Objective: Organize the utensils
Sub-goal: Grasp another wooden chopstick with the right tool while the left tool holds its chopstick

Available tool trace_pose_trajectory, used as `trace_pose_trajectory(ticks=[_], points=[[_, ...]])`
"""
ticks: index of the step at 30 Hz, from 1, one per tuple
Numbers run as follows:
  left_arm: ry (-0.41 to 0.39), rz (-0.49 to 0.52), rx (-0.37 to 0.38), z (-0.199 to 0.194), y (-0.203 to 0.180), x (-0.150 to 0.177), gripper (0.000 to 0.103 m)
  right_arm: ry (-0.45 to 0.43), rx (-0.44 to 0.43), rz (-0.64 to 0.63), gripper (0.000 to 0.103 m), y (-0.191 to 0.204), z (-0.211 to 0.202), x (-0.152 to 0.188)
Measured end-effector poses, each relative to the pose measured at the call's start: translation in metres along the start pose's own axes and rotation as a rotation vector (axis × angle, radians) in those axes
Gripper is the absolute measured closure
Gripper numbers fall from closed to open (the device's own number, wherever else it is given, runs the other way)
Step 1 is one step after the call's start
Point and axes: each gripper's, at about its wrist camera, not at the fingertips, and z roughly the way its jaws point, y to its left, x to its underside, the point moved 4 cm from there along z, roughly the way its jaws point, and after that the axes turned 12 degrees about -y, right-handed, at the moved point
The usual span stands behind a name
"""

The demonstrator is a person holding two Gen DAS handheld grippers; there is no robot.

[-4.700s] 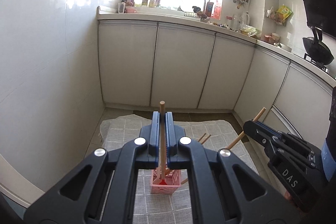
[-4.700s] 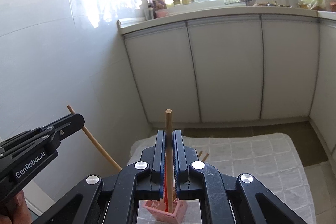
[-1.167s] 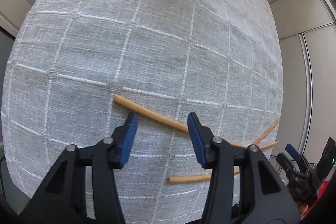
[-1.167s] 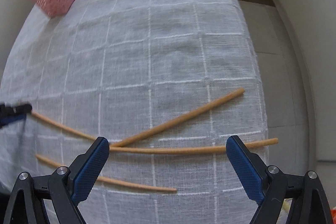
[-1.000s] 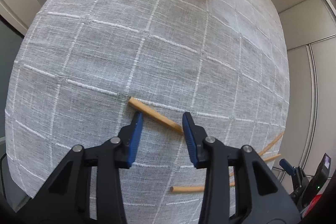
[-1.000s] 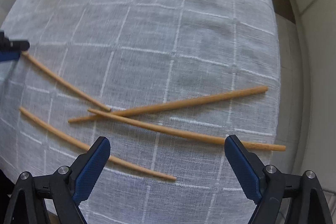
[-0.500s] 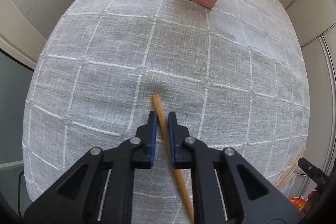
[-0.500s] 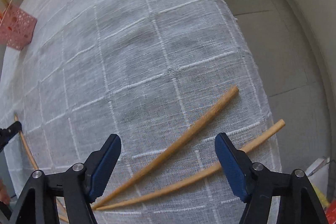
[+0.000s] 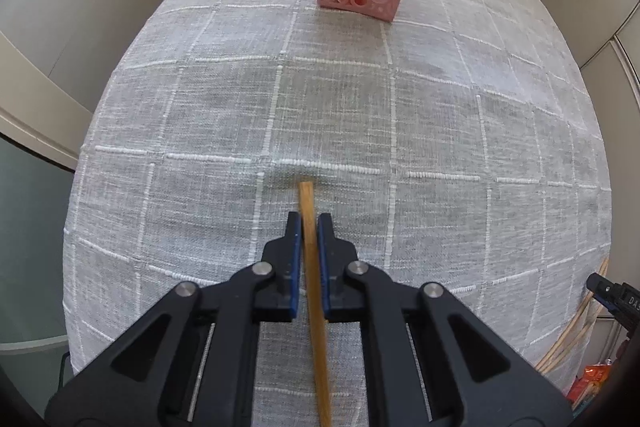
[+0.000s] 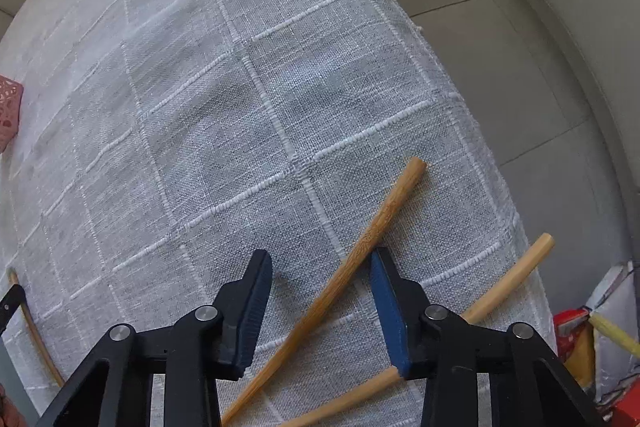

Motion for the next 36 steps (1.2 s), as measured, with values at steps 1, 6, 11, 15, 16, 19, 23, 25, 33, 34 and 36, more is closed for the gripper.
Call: trace_pose_trajectory(ticks=[1,6,11,15,16,19,23,25,33,34,36], points=[[-0.003,0.013,-0.003,0.001,-0.003,-0.002,0.094,-0.007,0.012,0.000,0.067,0.003,0.000,0.000],[-0.033,0.050,-0.017,0.004,-0.014,-0.008,0.095,-0.033,0.059,0.031,0.071,0.022,0.009,-0.006],[-0.048,0.068,-0.025,0.010,-0.025,-0.018,0.095,-0.071,0.121,0.035,0.081,0.031,0.011,-0.015],[-0.061,0.065,-0.017,0.011,-0.028,-0.027,0.095,-0.100,0.146,0.043,0.089,0.035,0.013,-0.022],[-0.061,0.064,-0.013,0.012,-0.025,-0.030,0.095,-0.105,0.152,0.045,0.089,0.038,0.012,-0.025],[-0.062,0.066,-0.007,0.015,-0.025,-0.035,0.095,-0.121,0.165,0.044,0.091,0.045,0.011,-0.032],[-0.067,0.059,0.002,0.020,-0.026,-0.044,0.095,-0.138,0.161,0.055,0.094,0.049,0.013,-0.041],[-0.069,0.061,0.004,0.020,-0.023,-0.050,0.095,-0.150,0.158,0.059,0.095,0.050,0.013,-0.045],[-0.095,0.064,0.018,0.029,-0.018,-0.063,0.095,-0.180,0.119,0.055,0.095,0.061,0.015,-0.058],[-0.104,0.061,0.020,0.028,-0.018,-0.067,0.095,-0.185,0.113,0.054,0.095,0.063,0.015,-0.059],[-0.125,0.058,0.029,0.024,-0.015,-0.075,0.095,-0.194,0.100,0.053,0.095,0.068,0.013,-0.062]])
